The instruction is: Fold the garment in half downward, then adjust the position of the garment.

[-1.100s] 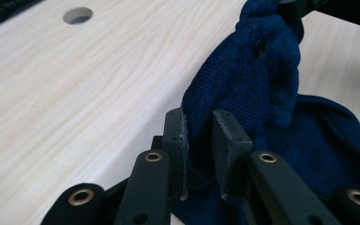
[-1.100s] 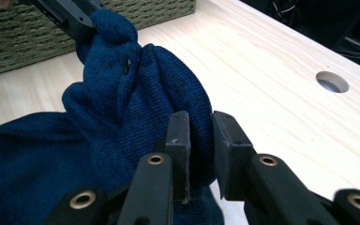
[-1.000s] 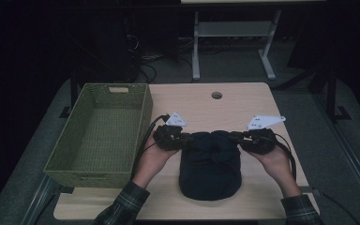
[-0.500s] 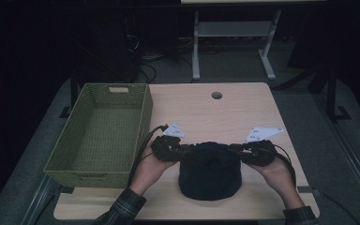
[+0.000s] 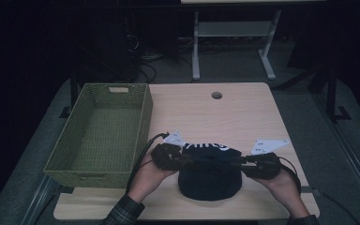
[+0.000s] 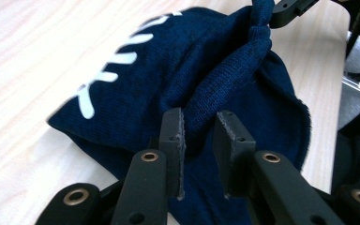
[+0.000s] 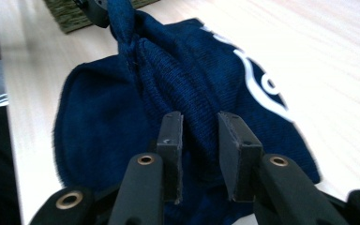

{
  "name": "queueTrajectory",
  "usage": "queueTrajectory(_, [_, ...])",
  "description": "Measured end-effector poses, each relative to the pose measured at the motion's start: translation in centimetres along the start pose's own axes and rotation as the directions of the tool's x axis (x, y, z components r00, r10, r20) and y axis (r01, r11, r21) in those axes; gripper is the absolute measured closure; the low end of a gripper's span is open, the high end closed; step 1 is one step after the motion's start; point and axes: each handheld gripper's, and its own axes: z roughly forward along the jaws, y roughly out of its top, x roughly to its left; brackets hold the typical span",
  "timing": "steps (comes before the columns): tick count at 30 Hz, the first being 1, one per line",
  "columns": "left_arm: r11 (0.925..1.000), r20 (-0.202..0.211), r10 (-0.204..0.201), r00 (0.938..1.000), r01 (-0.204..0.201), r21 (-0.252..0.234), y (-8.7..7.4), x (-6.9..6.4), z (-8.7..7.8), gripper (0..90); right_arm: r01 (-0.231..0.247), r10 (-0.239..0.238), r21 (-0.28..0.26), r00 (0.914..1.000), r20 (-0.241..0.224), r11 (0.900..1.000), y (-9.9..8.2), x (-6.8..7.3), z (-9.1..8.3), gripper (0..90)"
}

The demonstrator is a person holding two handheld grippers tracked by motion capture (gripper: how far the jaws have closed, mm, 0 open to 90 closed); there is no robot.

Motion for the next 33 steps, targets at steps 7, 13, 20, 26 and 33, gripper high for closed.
queueTrajectory(7, [0.9994, 0.022, 0.009, 0.9997, -0.009, 0.033, -0.8, -1.2, 0.1, 71.8, -0.004, 0.004, 0.007, 0.9991, -0.043, 1.0000, -1.1, 0.9, -0.3, 65.9])
queueTrajectory(13, [0.9985, 0.045, 0.005, 0.9990, -0.007, 0.055, -1.7, -2.0, 0.2, 70.2, -0.002, 0.003, 0.018, 0.9977, -0.068, 0.9998, -1.8, 1.6, -0.6, 63.2])
queueTrajectory(20, [0.9976, 0.064, -0.010, 0.9979, 0.006, 0.069, -2.9, -2.6, -0.4, 66.0, -0.028, 0.029, 0.013, 0.9955, -0.090, 0.9995, -2.7, 2.4, -1.5, 60.3])
queueTrajectory(26, [0.9998, 0.049, -0.006, 0.9988, 0.006, 0.017, -2.0, -2.7, -1.8, 69.0, -0.022, 0.020, -0.023, 0.9973, -0.071, 0.9995, -2.4, 2.3, -2.9, 61.8])
queueTrajectory(33, [0.9996, 0.034, -0.003, 0.9994, 0.004, -0.030, -0.5, -2.4, -3.1, 75.7, -0.032, 0.029, -0.067, 0.9987, -0.043, 0.9972, -1.3, 0.7, -3.7, 67.1])
